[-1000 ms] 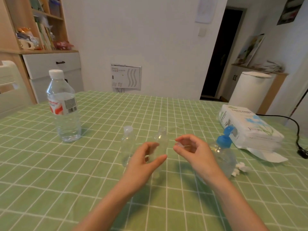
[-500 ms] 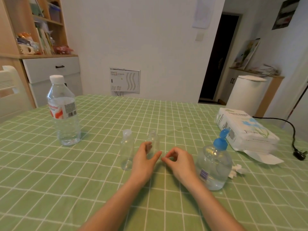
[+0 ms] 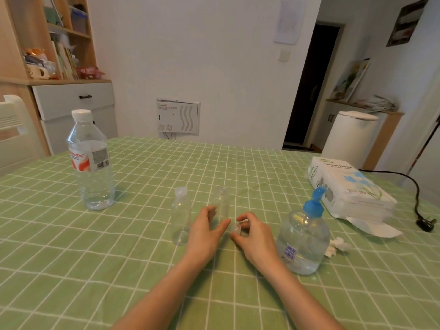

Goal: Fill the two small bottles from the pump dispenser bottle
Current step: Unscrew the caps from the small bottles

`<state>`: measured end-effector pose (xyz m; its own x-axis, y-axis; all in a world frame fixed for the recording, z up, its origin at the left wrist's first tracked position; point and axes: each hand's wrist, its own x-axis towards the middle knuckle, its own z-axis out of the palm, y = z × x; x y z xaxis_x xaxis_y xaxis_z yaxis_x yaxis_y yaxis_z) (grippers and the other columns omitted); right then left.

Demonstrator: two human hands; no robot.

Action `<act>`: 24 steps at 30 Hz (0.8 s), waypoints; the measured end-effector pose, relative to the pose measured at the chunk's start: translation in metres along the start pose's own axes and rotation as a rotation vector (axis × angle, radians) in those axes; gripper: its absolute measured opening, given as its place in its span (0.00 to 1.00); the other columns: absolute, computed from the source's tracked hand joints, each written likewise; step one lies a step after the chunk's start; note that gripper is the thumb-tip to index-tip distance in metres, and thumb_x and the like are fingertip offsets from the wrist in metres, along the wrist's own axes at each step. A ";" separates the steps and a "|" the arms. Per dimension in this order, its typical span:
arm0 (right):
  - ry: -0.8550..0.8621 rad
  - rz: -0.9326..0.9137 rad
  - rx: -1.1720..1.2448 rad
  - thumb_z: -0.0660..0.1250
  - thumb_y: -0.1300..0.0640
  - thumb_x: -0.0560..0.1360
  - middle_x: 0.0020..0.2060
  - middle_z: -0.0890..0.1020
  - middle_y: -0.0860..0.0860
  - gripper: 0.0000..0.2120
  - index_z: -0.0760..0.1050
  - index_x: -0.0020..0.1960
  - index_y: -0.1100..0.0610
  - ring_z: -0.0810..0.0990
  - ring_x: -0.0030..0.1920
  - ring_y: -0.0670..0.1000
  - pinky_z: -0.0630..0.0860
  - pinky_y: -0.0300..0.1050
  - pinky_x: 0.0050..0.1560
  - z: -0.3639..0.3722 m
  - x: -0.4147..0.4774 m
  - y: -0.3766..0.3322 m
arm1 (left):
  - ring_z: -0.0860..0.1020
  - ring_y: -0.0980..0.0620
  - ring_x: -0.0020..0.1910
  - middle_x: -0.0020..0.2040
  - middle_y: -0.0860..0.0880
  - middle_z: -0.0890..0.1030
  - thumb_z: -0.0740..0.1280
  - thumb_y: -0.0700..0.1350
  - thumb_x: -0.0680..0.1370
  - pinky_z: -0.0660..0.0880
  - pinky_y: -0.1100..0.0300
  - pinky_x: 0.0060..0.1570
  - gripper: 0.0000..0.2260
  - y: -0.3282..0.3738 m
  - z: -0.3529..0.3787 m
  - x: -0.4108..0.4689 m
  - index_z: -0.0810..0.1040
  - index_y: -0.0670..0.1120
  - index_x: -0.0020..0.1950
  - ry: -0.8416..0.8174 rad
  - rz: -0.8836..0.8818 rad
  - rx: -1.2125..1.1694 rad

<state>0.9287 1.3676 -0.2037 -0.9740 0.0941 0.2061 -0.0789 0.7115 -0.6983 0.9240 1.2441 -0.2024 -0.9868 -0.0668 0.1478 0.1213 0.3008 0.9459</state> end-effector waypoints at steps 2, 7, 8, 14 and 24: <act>-0.006 0.006 -0.001 0.72 0.57 0.72 0.46 0.78 0.47 0.15 0.73 0.57 0.53 0.74 0.44 0.44 0.67 0.33 0.44 -0.001 -0.001 -0.001 | 0.67 0.50 0.69 0.70 0.45 0.69 0.69 0.45 0.74 0.64 0.57 0.66 0.26 0.001 -0.001 -0.002 0.64 0.44 0.70 -0.001 -0.008 0.021; -0.009 0.023 -0.014 0.71 0.56 0.73 0.55 0.79 0.50 0.17 0.71 0.59 0.53 0.74 0.50 0.45 0.68 0.35 0.48 -0.006 -0.007 -0.003 | 0.64 0.51 0.71 0.73 0.48 0.64 0.70 0.49 0.73 0.62 0.58 0.66 0.37 0.003 -0.012 -0.027 0.54 0.45 0.75 -0.032 -0.010 0.116; -0.004 0.024 -0.024 0.71 0.56 0.73 0.56 0.78 0.50 0.17 0.71 0.60 0.53 0.75 0.52 0.47 0.69 0.36 0.49 -0.009 -0.010 -0.003 | 0.62 0.51 0.72 0.74 0.49 0.63 0.70 0.49 0.73 0.61 0.57 0.68 0.37 0.001 -0.017 -0.036 0.53 0.45 0.76 -0.052 -0.018 0.124; 0.040 -0.081 0.032 0.71 0.55 0.73 0.47 0.78 0.42 0.11 0.73 0.54 0.49 0.76 0.48 0.39 0.71 0.32 0.49 -0.022 -0.038 -0.006 | 0.77 0.51 0.53 0.52 0.52 0.78 0.71 0.45 0.71 0.73 0.64 0.48 0.12 -0.013 -0.061 -0.081 0.72 0.50 0.51 0.041 -0.009 -0.034; -0.088 -0.067 0.217 0.72 0.55 0.72 0.38 0.83 0.47 0.08 0.75 0.46 0.45 0.80 0.40 0.42 0.75 0.30 0.41 -0.015 -0.063 -0.021 | 0.68 0.48 0.66 0.71 0.45 0.65 0.71 0.49 0.71 0.66 0.50 0.66 0.37 -0.001 -0.069 -0.022 0.55 0.44 0.74 0.117 -0.095 -0.081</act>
<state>0.9945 1.3573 -0.1912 -0.9790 -0.0162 0.2032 -0.1787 0.5473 -0.8176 0.9535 1.1794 -0.1871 -0.9755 -0.2032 0.0844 0.0407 0.2103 0.9768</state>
